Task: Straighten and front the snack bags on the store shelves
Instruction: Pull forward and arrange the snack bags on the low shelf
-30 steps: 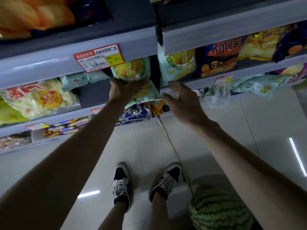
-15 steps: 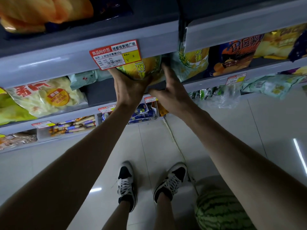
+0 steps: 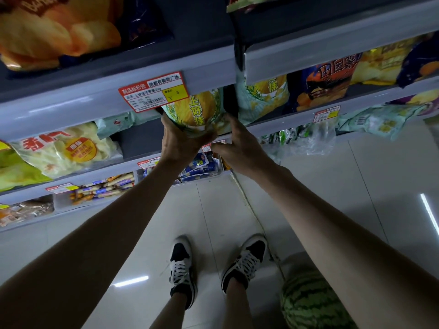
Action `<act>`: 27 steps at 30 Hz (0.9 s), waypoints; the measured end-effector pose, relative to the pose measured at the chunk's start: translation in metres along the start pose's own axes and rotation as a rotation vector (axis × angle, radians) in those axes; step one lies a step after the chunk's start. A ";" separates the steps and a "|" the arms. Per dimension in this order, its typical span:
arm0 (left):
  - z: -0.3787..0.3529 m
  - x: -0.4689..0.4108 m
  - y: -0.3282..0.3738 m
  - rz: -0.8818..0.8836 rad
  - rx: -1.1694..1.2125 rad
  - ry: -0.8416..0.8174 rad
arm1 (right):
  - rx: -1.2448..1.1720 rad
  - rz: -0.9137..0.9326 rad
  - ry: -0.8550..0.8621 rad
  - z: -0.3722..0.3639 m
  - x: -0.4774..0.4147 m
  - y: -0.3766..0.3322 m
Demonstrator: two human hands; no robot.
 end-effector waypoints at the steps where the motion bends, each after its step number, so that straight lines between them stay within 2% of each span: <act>1: 0.003 0.004 0.003 0.019 -0.006 0.004 | 0.003 -0.011 -0.004 0.001 0.003 0.002; 6: 0.007 0.010 -0.001 0.040 -0.051 -0.004 | 0.014 -0.055 -0.021 0.005 0.013 0.000; 12: 0.021 0.030 -0.008 0.158 -0.178 -0.051 | 0.028 -0.105 0.032 0.004 0.029 -0.003; 15: 0.025 0.061 -0.008 0.172 -0.329 -0.094 | 0.199 -0.066 0.015 0.011 0.043 -0.006; 17: 0.018 0.080 -0.001 0.116 -0.427 -0.150 | 0.324 -0.056 -0.002 0.025 0.053 -0.006; 23: -0.047 0.117 0.052 0.002 -0.604 -0.297 | 0.555 -0.051 -0.009 0.097 0.088 0.019; 27: -0.116 0.133 0.105 -0.071 -0.589 -0.358 | 0.612 -0.106 0.066 0.163 0.117 0.052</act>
Point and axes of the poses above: each hand's wrist, its own x-axis away from the middle knuckle, its own z-axis out of the back of the hand, y = z × x, the point moved 7 cm from there along -x, towards the middle knuckle, and after that the axes turned 12 degrees about z, right-handed, at the moved point
